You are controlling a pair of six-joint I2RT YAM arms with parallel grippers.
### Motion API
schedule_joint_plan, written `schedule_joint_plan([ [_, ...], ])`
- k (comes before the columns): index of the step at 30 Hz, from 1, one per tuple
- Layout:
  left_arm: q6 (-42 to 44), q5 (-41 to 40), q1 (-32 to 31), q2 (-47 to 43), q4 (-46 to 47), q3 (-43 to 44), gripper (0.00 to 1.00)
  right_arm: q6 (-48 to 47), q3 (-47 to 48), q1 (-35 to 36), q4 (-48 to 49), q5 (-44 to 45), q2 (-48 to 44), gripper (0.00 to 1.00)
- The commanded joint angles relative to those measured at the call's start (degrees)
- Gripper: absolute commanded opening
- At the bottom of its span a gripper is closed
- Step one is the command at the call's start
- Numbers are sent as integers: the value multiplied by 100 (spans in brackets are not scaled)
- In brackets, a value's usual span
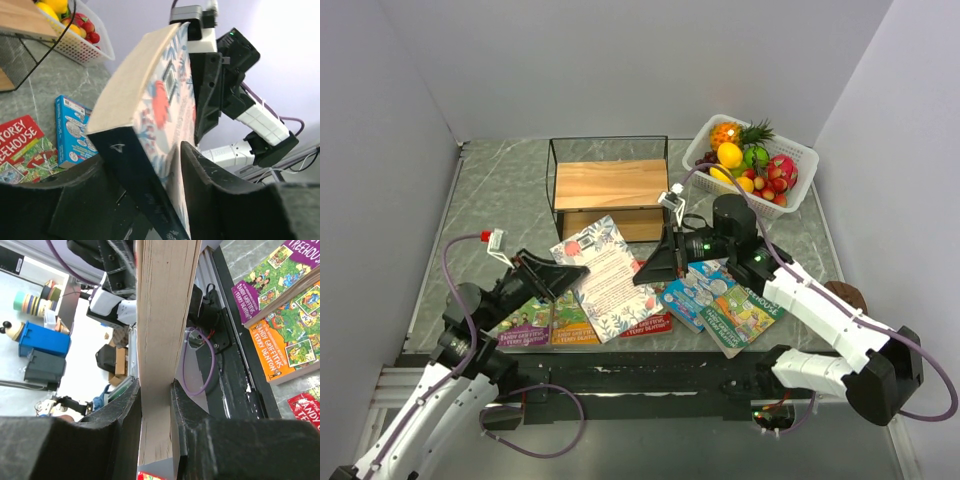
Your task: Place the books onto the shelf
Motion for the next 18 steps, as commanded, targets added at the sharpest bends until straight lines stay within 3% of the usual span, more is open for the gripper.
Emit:
schedule_joint_plan([
  [1,511,354,-15,101,-32,531,44,-64,77,-85,409,-350,-35,0],
  [3,582,442,-15,171,29,602,21,-126,112,-85,364,-368,-18,0],
  [4,591,494,-7,215,47,663,1,-135,130,-85,338,-333,-9,0],
  [7,609,547,-7,443,231,847,1,-362,305,-111,-13,-140,-35,0],
  [8,652,391,-15,609,179,961,1,-537,463,-120,-388,139,-44,35],
  [9,749,189,-15,724,75,1110,1,-687,603,-129,-749,420,-70,52],
  [10,1028,-13,-15,838,-327,1530,1,-854,744,-129,-1048,719,-88,63],
  [11,1187,-450,-15,1144,-505,1769,1,-1064,1006,-129,-1286,1470,-123,82],
  [13,1608,-830,-15,1654,-961,2539,1,-1154,1193,-129,-1850,2299,-246,99],
  [18,2260,-2149,-15,2683,-1218,4000,1,-1119,1422,-138,-2238,4636,-606,99],
])
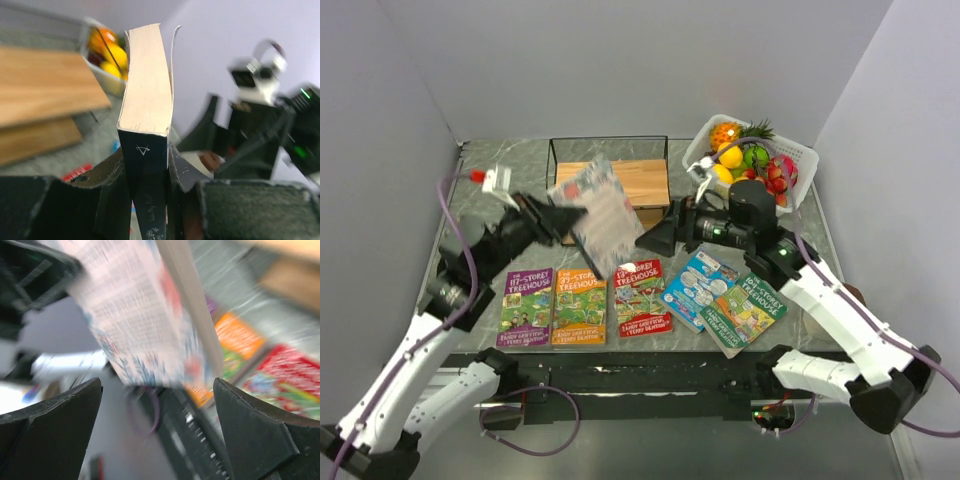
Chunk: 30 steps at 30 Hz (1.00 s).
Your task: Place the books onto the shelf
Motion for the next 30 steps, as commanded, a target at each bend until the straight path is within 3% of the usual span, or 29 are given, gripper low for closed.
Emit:
schedule_joint_plan([
  [1,907,-1461,24,800,126,1356,1,-223,273,-33,-531,2481,-460,99],
  [2,1040,-1481,15,951,143,1505,1,-232,246,-24,-565,2962,-565,100],
  [4,1260,-2348,15,1328,230,1788,1,-136,115,-24,-575,4044,-653,99],
  [6,1523,-2928,15,1505,843,1710,1,-196,9,-24,-496,4869,-663,99],
  [9,2330,-3527,7,1839,2012,1280,1,-206,-210,-50,-276,5374,-549,99],
  [11,2692,-3677,7,1971,2888,964,1,-206,-290,-59,-22,5411,-452,99],
  [15,3543,-3977,-2,2559,3699,875,1,-57,-326,-85,216,5490,-267,99],
  [18,4018,-3986,-2,2745,4708,576,1,-74,-238,-112,278,5507,-92,99],
  [24,4739,-3863,-20,3096,5845,163,1,-127,-430,-190,611,5604,84,99],
  [25,4820,-3871,-11,3149,6404,67,1,-100,-466,-217,655,5587,128,99],
  [30,5153,-3977,-20,3614,7051,-137,1,-39,-554,-288,700,5411,269,99],
])
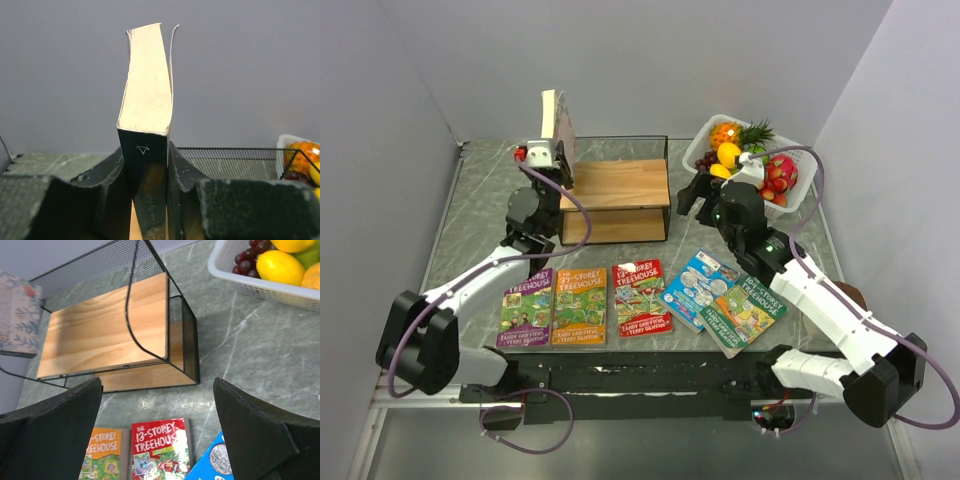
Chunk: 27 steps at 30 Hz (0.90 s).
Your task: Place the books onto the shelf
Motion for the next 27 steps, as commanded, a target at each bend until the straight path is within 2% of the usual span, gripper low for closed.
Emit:
schedule_joint_plan([
  [1,577,-86,-16,295,1781,30,1,47,-108,-54,309,60,120,99],
  [11,763,-578,-15,893,1782,301,1,126,-275,-89,388,-116,94,99],
  [19,385,-465,-16,762,483,627,1,126,-354,-89,379,-195,94,99],
  [22,349,-438,-24,674,210,715,10,126,-389,-80,405,-239,94,99],
  [23,349,-482,-7,665,148,741,23,126,-398,-89,414,-265,94,99],
  [25,349,-534,-7,665,33,829,39,143,-407,-89,414,-283,112,99],
  [26,349,-587,-15,665,-37,847,51,152,-424,-89,423,-300,112,99],
  [27,340,-614,-15,648,-46,864,56,152,-424,-89,423,-318,120,99],
])
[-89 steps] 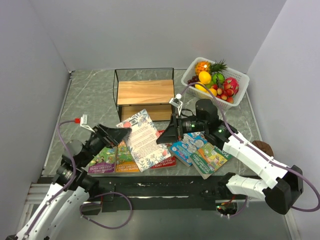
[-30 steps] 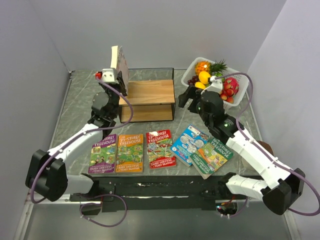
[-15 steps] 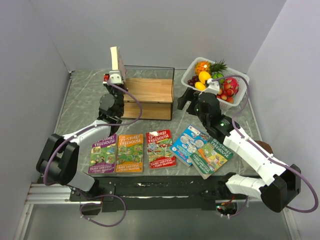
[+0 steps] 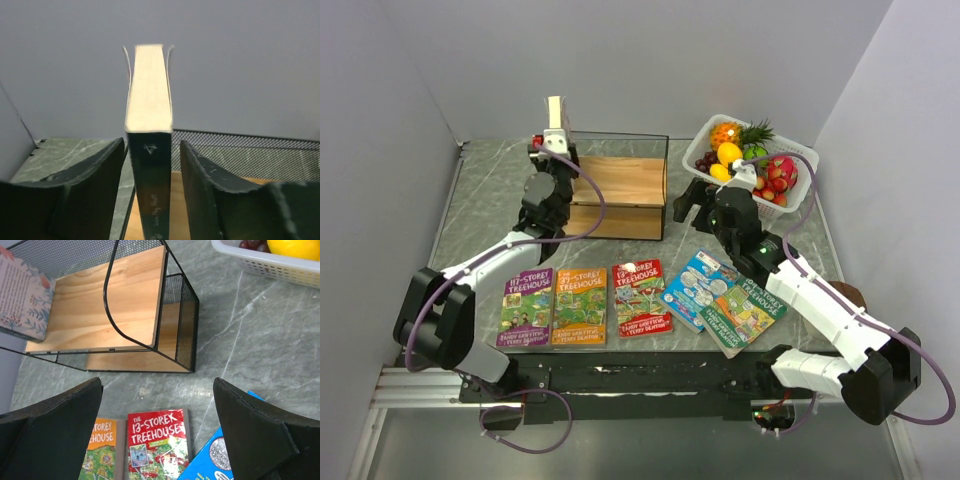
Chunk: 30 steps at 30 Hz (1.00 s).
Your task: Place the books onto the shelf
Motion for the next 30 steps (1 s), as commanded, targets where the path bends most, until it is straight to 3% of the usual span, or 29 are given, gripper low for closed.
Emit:
schedule_joint_plan([
  [1,-123,-124,-20,-347,-11,338,65,49,-27,-34,189,-27,-22,99],
  [4,-123,-194,-11,-417,-108,390,72,49,-18,-34,180,-45,-4,99],
  [14,167,-379,-20,-980,-582,671,81,14,9,-34,57,-71,-92,99],
  [18,53,-853,-29,-1540,-1266,812,83,5,26,-25,-136,-62,-258,99],
  [20,-78,-1387,-63,-1787,-1740,986,94,32,-70,1,-250,-203,-487,99],
  [21,-549,-1808,-142,-1971,-2230,1153,95,93,-262,71,-259,-212,-574,99],
  [22,-1050,-2473,-291,-2060,-3314,1347,95,128,-412,150,-242,-238,-775,99],
  [23,-1464,-2471,-353,-2174,-4030,1618,94,181,-570,220,-190,-316,-873,99],
  [24,-2399,-2349,-406,-2445,-4594,1656,93,329,-928,395,-146,-369,-979,99],
  [25,-2843,-1852,-494,-2613,-5400,1613,91,409,-1114,475,-84,-431,-1145,99],
  [30,-4865,523,-705,-3554,-5996,112,79,550,-2072,923,294,-966,-1173,99],
])
